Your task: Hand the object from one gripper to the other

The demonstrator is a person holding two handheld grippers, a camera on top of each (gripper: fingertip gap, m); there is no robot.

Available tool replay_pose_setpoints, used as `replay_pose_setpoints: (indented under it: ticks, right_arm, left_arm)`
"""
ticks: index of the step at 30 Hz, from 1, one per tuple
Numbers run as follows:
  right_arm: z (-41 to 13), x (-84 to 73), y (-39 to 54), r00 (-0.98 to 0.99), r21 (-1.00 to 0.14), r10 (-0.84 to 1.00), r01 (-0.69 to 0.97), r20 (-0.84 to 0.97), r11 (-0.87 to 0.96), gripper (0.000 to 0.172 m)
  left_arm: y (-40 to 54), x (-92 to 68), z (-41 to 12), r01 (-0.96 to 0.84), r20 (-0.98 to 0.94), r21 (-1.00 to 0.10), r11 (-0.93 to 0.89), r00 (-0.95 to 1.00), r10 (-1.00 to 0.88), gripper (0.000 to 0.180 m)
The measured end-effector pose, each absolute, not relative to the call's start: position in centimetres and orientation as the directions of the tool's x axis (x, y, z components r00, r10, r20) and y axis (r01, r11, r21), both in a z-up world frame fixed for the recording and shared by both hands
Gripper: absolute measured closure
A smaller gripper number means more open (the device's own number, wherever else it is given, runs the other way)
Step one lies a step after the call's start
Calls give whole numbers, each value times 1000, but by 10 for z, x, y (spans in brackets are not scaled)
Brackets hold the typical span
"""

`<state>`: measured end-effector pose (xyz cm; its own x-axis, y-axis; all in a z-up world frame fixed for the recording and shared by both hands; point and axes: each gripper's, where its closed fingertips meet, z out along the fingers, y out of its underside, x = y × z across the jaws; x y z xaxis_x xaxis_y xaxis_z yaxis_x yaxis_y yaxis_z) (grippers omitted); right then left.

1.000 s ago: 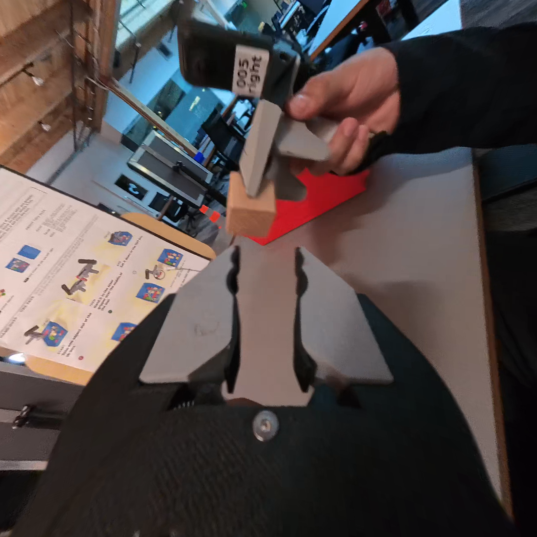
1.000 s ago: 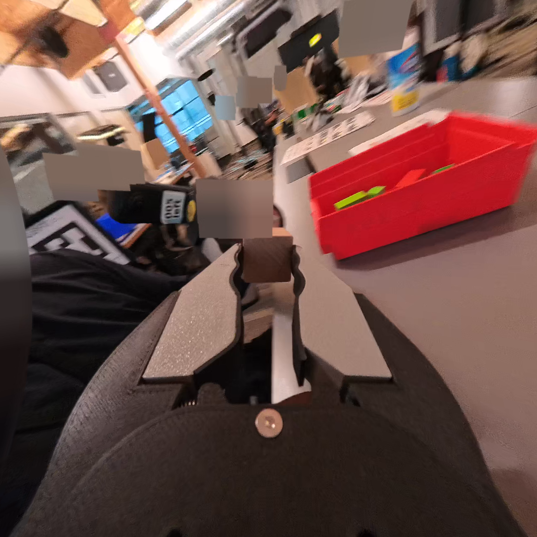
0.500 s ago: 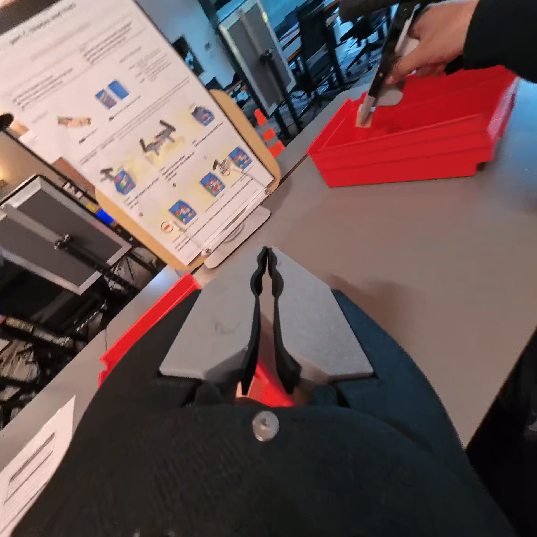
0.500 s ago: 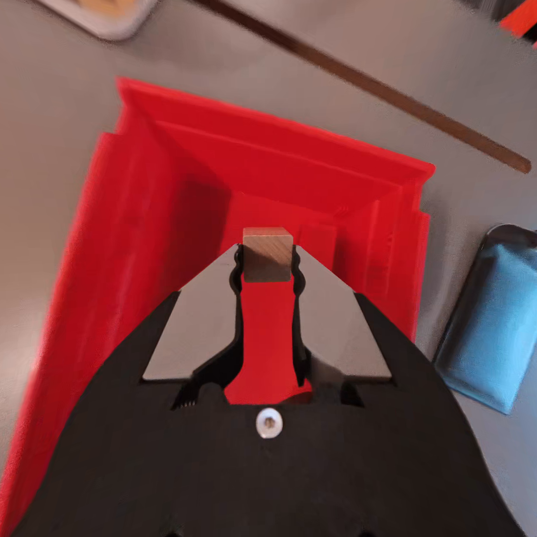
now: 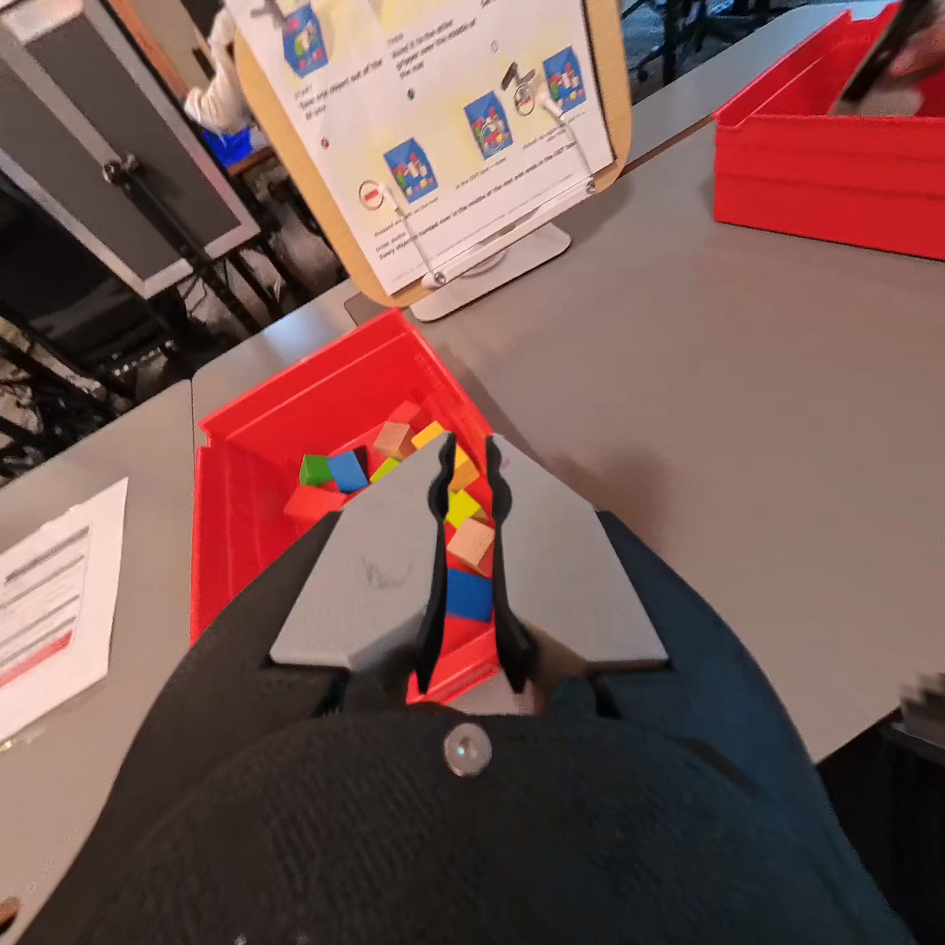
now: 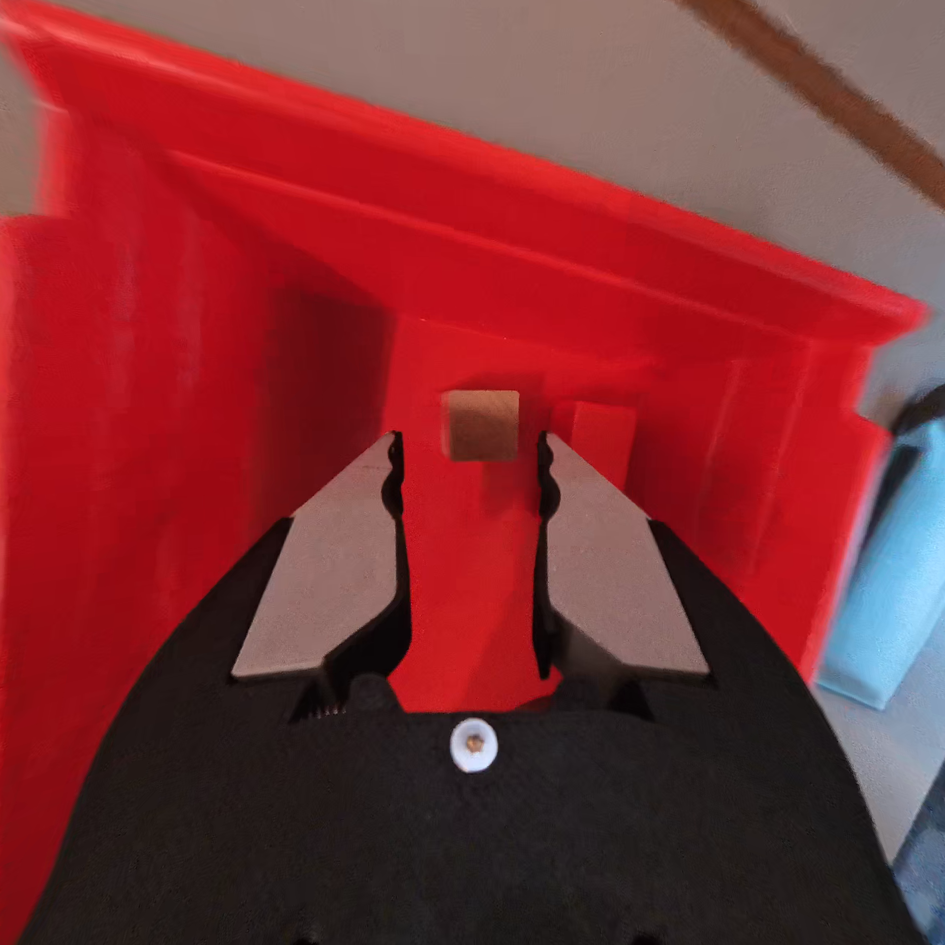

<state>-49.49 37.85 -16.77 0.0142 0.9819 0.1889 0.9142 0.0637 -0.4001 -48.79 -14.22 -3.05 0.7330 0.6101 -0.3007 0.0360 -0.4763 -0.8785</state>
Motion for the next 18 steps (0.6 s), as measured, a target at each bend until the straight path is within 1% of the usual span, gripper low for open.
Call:
replay_pose_setpoints:
  ticks: [2,4,6,8,9,10,11,12,13,15,17,18]
  right_arm:
    - [-130,-487,362,25,-518,983,852,184,75,121]
    - [-87,-475,325,-21,-668,993,738,120,96,123]
    - [-47,-453,273,-139,-800,989,589,39,115,129]
    - [-21,-426,224,-281,-871,959,466,21,156,127]
    - [-15,-412,201,-353,-888,935,423,21,180,120]
    - [-13,-399,181,-423,-896,906,393,21,205,106]
    - [-12,-387,163,-485,-902,875,369,20,225,88]
    - [-13,-377,148,-537,-906,843,349,18,242,81]
    - [-14,-370,137,-577,-909,817,335,11,249,81]
    - [-17,-361,124,-621,-917,784,316,-6,243,80]
    - [-21,-361,123,-623,-912,783,321,-1,254,81]
    - [-22,-363,125,-614,-905,789,329,10,268,79]
  left_arm:
    - [-155,-499,-36,94,-261,-884,-459,715,649,165]
    - [-171,-511,-44,151,-232,-882,-446,685,691,156]
    - [-188,-523,-53,204,-210,-876,-438,656,725,152]
    - [-204,-535,-66,267,-179,-864,-426,628,757,149]
    - [-210,-540,-73,302,-161,-856,-420,616,771,146]
    - [-215,-545,-79,334,-139,-848,-413,610,780,143]
    - [-216,-550,-85,362,-112,-842,-400,608,786,139]
    - [-215,-554,-91,387,-83,-837,-388,609,789,138]
    - [-214,-561,-97,409,-71,-825,-389,608,791,137]
    - [-216,-583,-111,447,-118,-782,-435,579,807,135]
    - [-214,-610,-113,466,-159,-762,-451,540,827,139]
    - [-211,-623,-112,486,-147,-757,-438,525,838,139]
